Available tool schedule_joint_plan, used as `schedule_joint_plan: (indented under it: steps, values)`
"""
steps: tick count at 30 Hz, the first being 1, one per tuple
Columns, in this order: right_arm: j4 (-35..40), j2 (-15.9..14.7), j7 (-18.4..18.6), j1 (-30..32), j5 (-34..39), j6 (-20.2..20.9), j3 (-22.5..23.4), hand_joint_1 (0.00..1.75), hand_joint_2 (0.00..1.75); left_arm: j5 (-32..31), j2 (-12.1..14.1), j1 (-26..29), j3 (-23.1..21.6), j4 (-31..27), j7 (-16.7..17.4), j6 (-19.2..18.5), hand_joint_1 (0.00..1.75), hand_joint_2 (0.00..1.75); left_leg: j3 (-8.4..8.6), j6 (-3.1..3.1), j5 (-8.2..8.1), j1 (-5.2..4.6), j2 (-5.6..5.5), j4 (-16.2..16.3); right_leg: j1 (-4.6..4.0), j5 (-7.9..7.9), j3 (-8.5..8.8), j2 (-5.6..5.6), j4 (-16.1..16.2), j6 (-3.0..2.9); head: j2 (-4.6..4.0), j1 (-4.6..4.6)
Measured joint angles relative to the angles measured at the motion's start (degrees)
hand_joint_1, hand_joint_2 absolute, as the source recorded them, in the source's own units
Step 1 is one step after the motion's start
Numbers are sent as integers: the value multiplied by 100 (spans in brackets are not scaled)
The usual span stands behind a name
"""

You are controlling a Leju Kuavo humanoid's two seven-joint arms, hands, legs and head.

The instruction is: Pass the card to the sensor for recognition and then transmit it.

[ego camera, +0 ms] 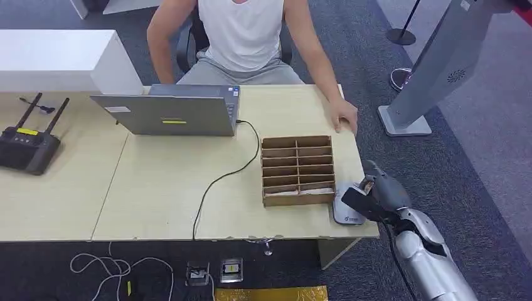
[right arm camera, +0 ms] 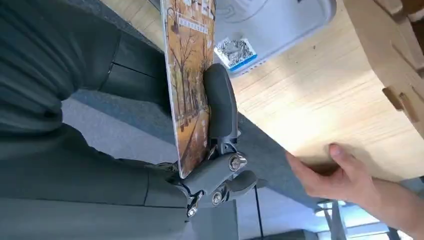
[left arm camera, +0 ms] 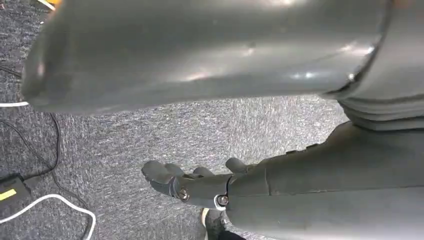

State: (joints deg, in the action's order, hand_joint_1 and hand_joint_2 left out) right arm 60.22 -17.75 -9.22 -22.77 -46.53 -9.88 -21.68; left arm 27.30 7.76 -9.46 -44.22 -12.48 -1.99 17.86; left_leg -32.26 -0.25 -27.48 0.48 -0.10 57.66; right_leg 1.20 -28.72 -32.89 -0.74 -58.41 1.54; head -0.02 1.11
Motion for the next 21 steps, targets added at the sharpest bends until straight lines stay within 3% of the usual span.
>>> schedule_joint_plan:
  steps: [15,21]
  values:
    - [-15,-136,-125,-828,-207,98,264,175,175,-92,-2,0,-57,0,0,11,0,0,-8,0,0,0,0,1,0,1,-4,1,-3,1,0,0]
    - [-83,-208,-267,-1738,-352,15,350,175,175,-133,0,-7,-120,-2,-2,13,0,0,-11,5,6,-6,4,2,6,5,-13,6,-4,3,0,2]
